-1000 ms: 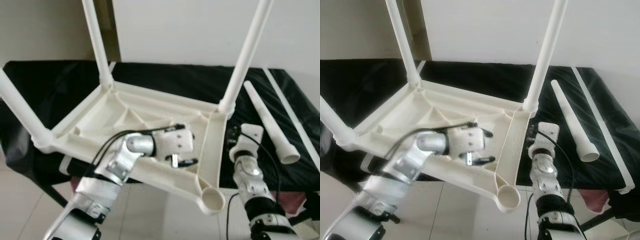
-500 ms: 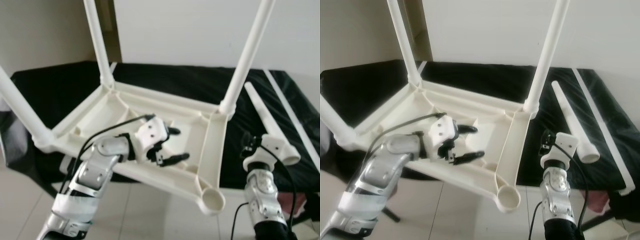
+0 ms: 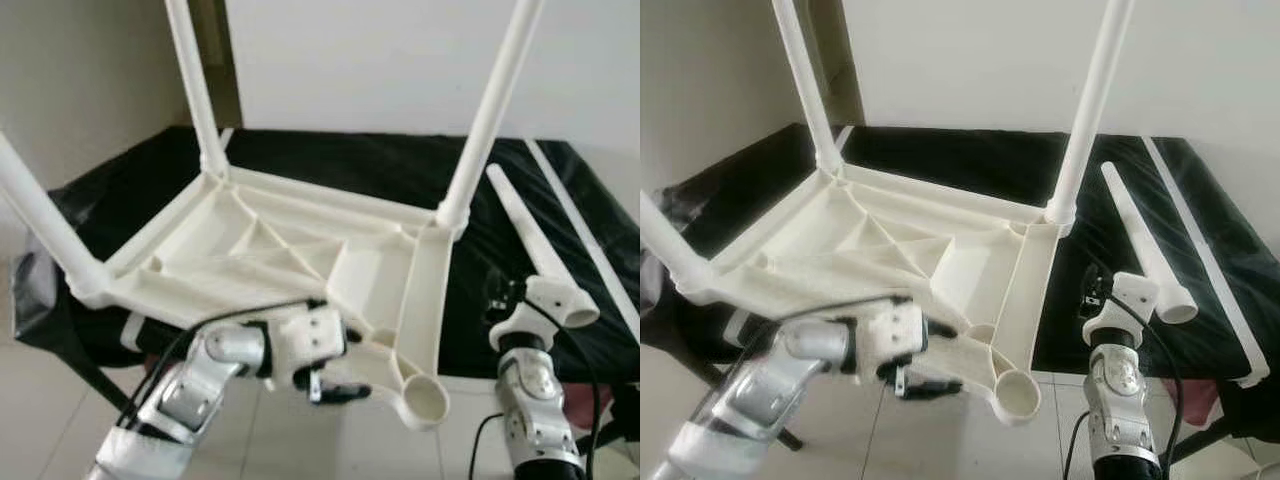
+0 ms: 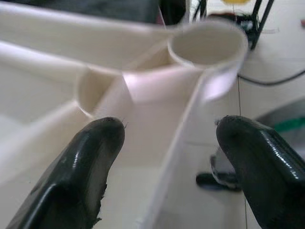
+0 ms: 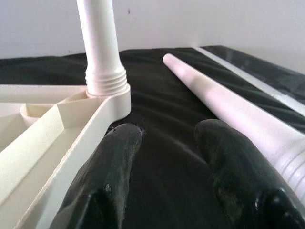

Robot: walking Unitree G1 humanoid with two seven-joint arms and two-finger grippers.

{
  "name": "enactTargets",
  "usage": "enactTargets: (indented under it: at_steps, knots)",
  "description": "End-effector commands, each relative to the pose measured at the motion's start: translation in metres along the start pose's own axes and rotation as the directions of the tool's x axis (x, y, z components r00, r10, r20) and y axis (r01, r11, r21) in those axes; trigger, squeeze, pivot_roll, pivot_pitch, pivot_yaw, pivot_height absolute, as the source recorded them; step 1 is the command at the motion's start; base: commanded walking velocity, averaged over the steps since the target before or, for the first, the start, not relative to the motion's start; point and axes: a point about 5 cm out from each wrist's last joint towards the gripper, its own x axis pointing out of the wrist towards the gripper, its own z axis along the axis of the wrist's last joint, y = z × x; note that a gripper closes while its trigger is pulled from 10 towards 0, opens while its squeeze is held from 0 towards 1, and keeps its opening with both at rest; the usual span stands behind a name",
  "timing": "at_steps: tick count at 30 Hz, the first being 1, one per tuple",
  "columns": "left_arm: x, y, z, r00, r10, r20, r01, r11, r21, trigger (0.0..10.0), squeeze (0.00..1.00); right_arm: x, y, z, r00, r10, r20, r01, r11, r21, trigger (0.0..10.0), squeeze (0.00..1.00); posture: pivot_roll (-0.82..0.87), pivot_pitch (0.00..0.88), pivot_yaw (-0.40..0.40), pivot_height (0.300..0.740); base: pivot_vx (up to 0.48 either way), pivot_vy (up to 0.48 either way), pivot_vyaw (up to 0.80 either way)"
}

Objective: Building children table

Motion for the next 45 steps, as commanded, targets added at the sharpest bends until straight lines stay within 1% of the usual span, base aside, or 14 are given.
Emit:
enactTargets:
  at_steps: [1,4,10,20,26,28,32,34,36,40,42,43,44,45]
  knots:
    - [0.001,0.000,-0.007,0.998,0.039,-0.051,-0.038,0.999,0.024,10.0,0.00,-0.002,0.002,-0.001,1.000,0.002,-0.013,-0.002,1.000,0.014,10.0,0.00,0.01,0.025,0.021,0.740,0.000,0.000,0.00]
    - [0.000,-0.001,-0.013,0.995,0.041,-0.090,-0.037,0.998,0.042,10.0,0.00,-0.002,0.002,-0.001,1.000,-0.001,-0.019,0.001,1.000,0.007,10.0,0.00,0.01,0.029,0.022,0.740,0.000,0.000,0.00]
    - [0.001,0.025,-0.020,0.949,0.272,-0.158,-0.250,0.957,0.146,10.0,0.00,-0.005,0.005,-0.002,1.000,-0.003,-0.027,0.004,1.000,0.018,10.0,0.00,0.01,0.036,0.026,0.740,0.000,0.000,0.00]
    - [0.012,0.039,-0.013,0.901,0.417,-0.120,-0.405,0.907,0.116,10.0,0.00,-0.006,0.008,-0.003,0.999,-0.006,-0.039,0.007,0.999,0.038,10.0,0.00,0.00,0.038,0.026,0.740,0.000,0.000,0.00]
    - [0.021,0.063,-0.002,0.831,0.551,-0.074,-0.544,0.833,0.097,10.0,0.00,-0.003,0.004,-0.003,0.999,-0.013,-0.046,0.014,1.000,0.022,10.0,0.00,0.00,0.036,0.026,0.740,0.000,0.000,0.00]
    - [0.024,0.080,0.004,0.769,0.635,-0.070,-0.630,0.772,0.081,10.0,0.00,0.001,-0.003,-0.001,0.998,-0.046,-0.034,0.045,0.999,-0.021,10.0,0.00,-0.01,0.035,0.028,0.740,0.000,0.000,0.00]
    - [0.024,0.087,0.005,0.735,0.674,-0.073,-0.670,0.738,0.074,10.0,0.00,0.002,-0.006,-0.001,0.998,-0.056,-0.031,0.055,0.998,-0.024,10.0,0.00,-0.01,0.035,0.028,0.740,0.000,0.000,0.00]
    - [0.020,0.097,0.005,0.682,0.726,-0.090,-0.728,0.685,0.017,10.0,0.00,0.002,-0.013,0.000,0.996,-0.082,-0.024,0.081,0.995,-0.050,10.0,0.00,-0.02,0.037,0.037,0.740,0.000,0.000,0.00]
    - [0.019,0.099,0.005,0.667,0.739,-0.093,-0.742,0.670,0.001,10.0,0.00,0.002,-0.017,0.001,0.995,-0.098,-0.020,0.096,0.994,-0.058,10.0,0.00,-0.03,0.037,0.039,0.740,0.000,0.000,0.00]
    - [0.017,0.101,0.004,0.660,0.746,-0.092,-0.750,0.660,-0.036,10.0,0.00,0.002,-0.022,0.001,0.993,-0.113,-0.016,0.112,0.991,-0.074,10.0,0.00,-0.03,0.039,0.043,0.740,0.000,0.000,0.00]
    - [0.018,0.098,0.013,0.704,0.710,-0.003,-0.707,0.700,-0.103,10.0,0.00,0.000,-0.034,0.002,0.986,-0.169,-0.006,0.168,0.979,-0.112,10.0,0.00,-0.03,0.040,0.046,0.740,0.000,0.000,0.00]
    - [0.018,0.098,0.013,0.704,0.710,-0.003,-0.707,0.700,-0.103,10.0,0.00,0.000,-0.034,0.002,0.986,-0.169,-0.006,0.168,0.979,-0.112,10.0,0.00,-0.03,0.040,0.046,0.740,0.000,0.000,0.00]
    - [0.019,0.093,0.021,0.745,0.664,0.068,-0.650,0.745,-0.148,10.0,0.00,-0.001,-0.044,0.003,0.975,-0.223,0.004,0.221,0.966,-0.130,10.0,0.00,-0.03,0.041,0.045,0.740,0.000,0.000,0.00]
    - [0.019,0.093,0.021,0.745,0.664,0.068,-0.650,0.745,-0.148,10.0,0.00,-0.001,-0.044,0.003,0.975,-0.223,0.004,0.221,0.966,-0.130,10.0,0.00,-0.03,0.041,0.045,0.740,0.000,0.000,0.00]
